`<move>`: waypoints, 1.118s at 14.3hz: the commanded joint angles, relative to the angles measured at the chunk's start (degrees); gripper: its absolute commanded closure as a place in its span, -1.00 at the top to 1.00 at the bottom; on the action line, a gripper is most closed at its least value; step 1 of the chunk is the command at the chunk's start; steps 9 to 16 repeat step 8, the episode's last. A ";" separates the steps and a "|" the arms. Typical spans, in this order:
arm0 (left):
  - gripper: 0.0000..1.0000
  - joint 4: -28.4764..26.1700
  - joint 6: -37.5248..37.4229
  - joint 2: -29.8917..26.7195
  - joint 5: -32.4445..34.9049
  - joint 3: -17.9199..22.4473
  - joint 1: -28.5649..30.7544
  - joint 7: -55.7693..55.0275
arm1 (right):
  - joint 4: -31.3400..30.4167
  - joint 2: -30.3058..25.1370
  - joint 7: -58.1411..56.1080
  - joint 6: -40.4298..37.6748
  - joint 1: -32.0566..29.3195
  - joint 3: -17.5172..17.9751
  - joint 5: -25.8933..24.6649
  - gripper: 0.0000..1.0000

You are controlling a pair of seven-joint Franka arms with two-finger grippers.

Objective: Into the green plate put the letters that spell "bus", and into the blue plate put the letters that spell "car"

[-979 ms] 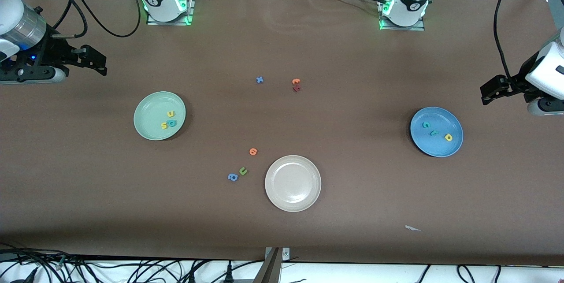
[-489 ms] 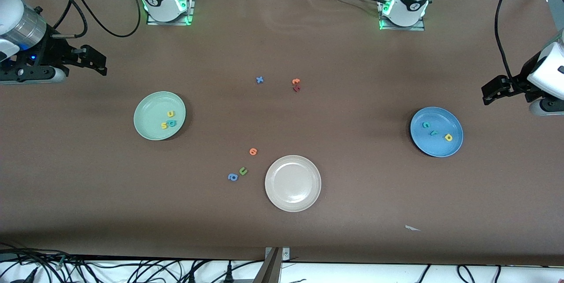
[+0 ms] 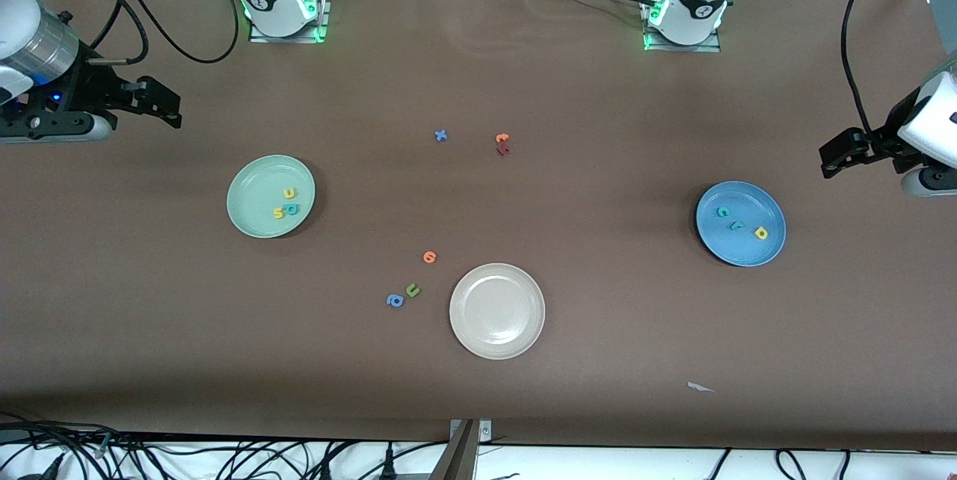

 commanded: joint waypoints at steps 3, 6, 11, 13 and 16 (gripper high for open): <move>1.00 0.34 -0.68 -0.42 -1.70 0.08 0.85 1.84 | 0.35 -0.21 -0.05 -0.13 -0.51 0.44 -0.22 1.00; 1.00 0.43 -0.25 -0.15 -1.79 0.08 0.94 1.75 | 0.35 -0.21 -0.05 -0.13 -0.51 0.44 -0.22 1.00; 1.00 0.52 -0.25 0.46 -1.79 0.08 0.94 1.84 | 0.35 -0.12 -0.05 -0.13 -0.51 0.44 -0.13 1.00; 1.00 0.52 -0.25 0.46 -1.79 0.08 0.94 1.84 | 0.35 -0.12 -0.05 -0.13 -0.51 0.44 -0.13 1.00; 1.00 0.52 -0.25 0.46 -1.79 0.08 0.94 1.84 | 0.35 -0.12 -0.05 -0.13 -0.51 0.44 -0.13 1.00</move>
